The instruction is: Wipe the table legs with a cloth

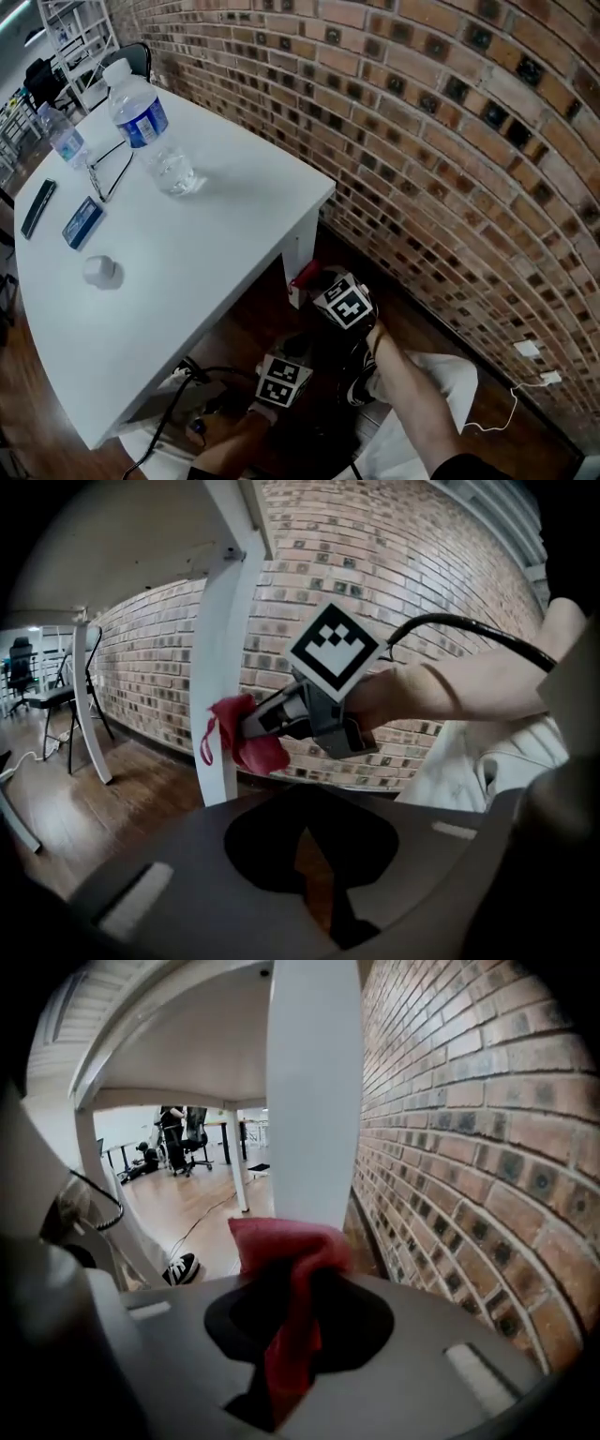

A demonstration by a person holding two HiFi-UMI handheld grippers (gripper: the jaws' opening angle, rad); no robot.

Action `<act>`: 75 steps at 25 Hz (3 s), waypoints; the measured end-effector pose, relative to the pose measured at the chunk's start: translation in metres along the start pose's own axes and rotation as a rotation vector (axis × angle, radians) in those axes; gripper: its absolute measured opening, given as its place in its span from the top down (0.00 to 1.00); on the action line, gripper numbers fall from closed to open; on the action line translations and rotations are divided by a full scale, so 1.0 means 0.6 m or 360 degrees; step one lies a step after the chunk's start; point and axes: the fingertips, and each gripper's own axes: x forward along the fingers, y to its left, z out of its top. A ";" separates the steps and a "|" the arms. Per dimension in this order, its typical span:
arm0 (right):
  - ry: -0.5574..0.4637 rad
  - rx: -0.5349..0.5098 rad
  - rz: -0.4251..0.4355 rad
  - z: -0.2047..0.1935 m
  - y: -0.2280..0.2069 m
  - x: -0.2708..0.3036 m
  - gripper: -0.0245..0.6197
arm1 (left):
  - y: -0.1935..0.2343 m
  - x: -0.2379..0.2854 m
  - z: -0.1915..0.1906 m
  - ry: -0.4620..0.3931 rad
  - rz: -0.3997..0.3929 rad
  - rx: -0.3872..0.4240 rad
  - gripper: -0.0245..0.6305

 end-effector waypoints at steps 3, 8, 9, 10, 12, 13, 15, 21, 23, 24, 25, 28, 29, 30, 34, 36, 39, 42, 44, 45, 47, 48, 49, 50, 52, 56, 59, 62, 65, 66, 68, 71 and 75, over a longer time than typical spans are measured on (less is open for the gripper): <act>-0.0061 0.0015 -0.0093 0.053 -0.003 -0.045 0.88 | -0.020 -0.027 0.016 -0.0054 -0.0044 0.0035 0.96; -0.0131 0.0037 -0.0221 0.126 0.007 -0.111 0.88 | -0.047 -0.086 0.032 -0.0148 -0.0112 0.0104 0.96; -0.0155 0.0053 -0.0245 0.139 0.009 -0.124 0.88 | -0.050 -0.099 0.035 -0.0167 -0.0121 0.0117 0.96; -0.0183 0.0075 -0.0266 0.152 0.011 -0.137 0.88 | -0.053 -0.112 0.038 -0.0186 -0.0129 0.0130 0.96; -0.0240 0.0132 -0.0290 0.178 0.019 -0.162 0.88 | -0.056 -0.139 0.041 -0.0223 -0.0140 0.0156 0.96; -0.0268 0.0161 -0.0295 0.190 0.025 -0.172 0.88 | -0.057 -0.152 0.042 -0.0240 -0.0145 0.0168 0.96; -0.0323 0.0230 -0.0288 0.212 0.041 -0.186 0.88 | -0.055 -0.179 0.041 -0.0274 -0.0153 0.0182 0.96; -0.0521 0.0595 -0.0271 0.252 0.068 -0.200 0.88 | -0.053 -0.245 0.036 -0.0350 -0.0200 0.0162 0.96; -0.0526 0.0630 -0.0310 0.248 0.076 -0.206 0.88 | -0.054 -0.261 0.037 -0.0369 -0.0219 0.0145 0.96; -0.0537 0.0630 -0.0313 0.248 0.086 -0.211 0.88 | -0.054 -0.268 0.039 -0.0379 -0.0231 0.0141 0.96; -0.0554 0.0620 -0.0315 0.247 0.097 -0.217 0.88 | -0.054 -0.275 0.042 -0.0389 -0.0245 0.0143 0.96; -0.0608 0.0507 -0.0365 0.235 0.135 -0.241 0.88 | -0.059 -0.289 0.049 -0.0415 -0.0307 0.0173 0.96; -0.0615 0.0452 -0.0392 0.226 0.149 -0.250 0.88 | -0.063 -0.294 0.050 -0.0422 -0.0331 0.0182 0.96; -0.0614 0.0396 -0.0418 0.215 0.165 -0.258 0.88 | -0.067 -0.299 0.050 -0.0426 -0.0355 0.0192 0.96; -0.0606 0.0237 -0.0540 0.158 0.243 -0.290 0.89 | -0.089 -0.338 0.043 -0.0422 -0.0472 0.0246 0.96; -0.0616 0.0242 -0.0610 0.128 0.286 -0.308 0.89 | -0.099 -0.365 0.029 -0.0406 -0.0541 0.0283 0.96; -0.0624 0.0346 -0.0720 0.078 0.361 -0.337 0.89 | -0.115 -0.418 -0.002 -0.0385 -0.0636 0.0397 0.96; -0.0616 0.0472 -0.0829 0.028 0.460 -0.361 0.89 | -0.131 -0.488 -0.031 -0.0410 -0.0722 0.0551 0.96; -0.0631 0.0553 -0.0900 0.009 0.533 -0.373 0.89 | -0.139 -0.542 -0.048 -0.0429 -0.0786 0.0615 0.96; -0.0641 0.0585 -0.0938 0.004 0.568 -0.376 0.89 | -0.141 -0.570 -0.057 -0.0439 -0.0821 0.0643 0.96; -0.0654 0.0633 -0.1011 -0.003 0.635 -0.372 0.89 | -0.140 -0.622 -0.081 -0.0460 -0.0889 0.0692 0.96; -0.0657 0.0653 -0.1040 -0.006 0.667 -0.365 0.89 | -0.135 -0.645 -0.096 -0.0466 -0.0917 0.0707 0.96; -0.0663 0.0674 -0.1062 -0.010 0.699 -0.354 0.89 | -0.127 -0.667 -0.114 -0.0467 -0.0939 0.0717 0.96; -0.0670 0.0696 -0.1081 -0.014 0.733 -0.342 0.89 | -0.116 -0.687 -0.134 -0.0467 -0.0955 0.0725 0.96; -0.0680 0.0747 -0.1118 -0.021 0.799 -0.318 0.89 | -0.092 -0.728 -0.176 -0.0458 -0.0993 0.0745 0.96; -0.0654 0.0787 -0.1155 -0.029 0.904 -0.275 0.90 | -0.051 -0.785 -0.240 -0.0439 -0.1044 0.0791 0.96; -0.0631 0.0841 -0.1120 -0.017 0.962 -0.254 0.90 | -0.020 -0.801 -0.284 -0.0399 -0.1024 0.0745 0.96; -0.0655 0.0906 -0.1144 -0.008 0.997 -0.266 0.90 | -0.027 -0.819 -0.309 -0.0358 -0.1087 0.0795 0.96; -0.0678 0.0960 -0.1178 -0.010 1.034 -0.273 0.90 | -0.037 -0.851 -0.307 -0.0350 -0.1149 0.0821 0.96; -0.0671 0.0969 -0.1181 -0.010 1.046 -0.270 0.90 | -0.039 -0.861 -0.305 -0.0351 -0.1165 0.0831 0.96; -0.0636 0.0950 -0.1173 -0.002 1.067 -0.257 0.90 | -0.041 -0.879 -0.304 -0.0343 -0.1199 0.0869 0.96; -0.0613 0.0885 -0.1159 0.019 1.082 -0.242 0.90 | -0.036 -0.898 -0.306 -0.0339 -0.1237 0.0938 0.96; -0.0606 0.0877 -0.1157 0.018 1.095 -0.228 0.90 | -0.026 -0.908 -0.311 -0.0346 -0.1245 0.0961 0.96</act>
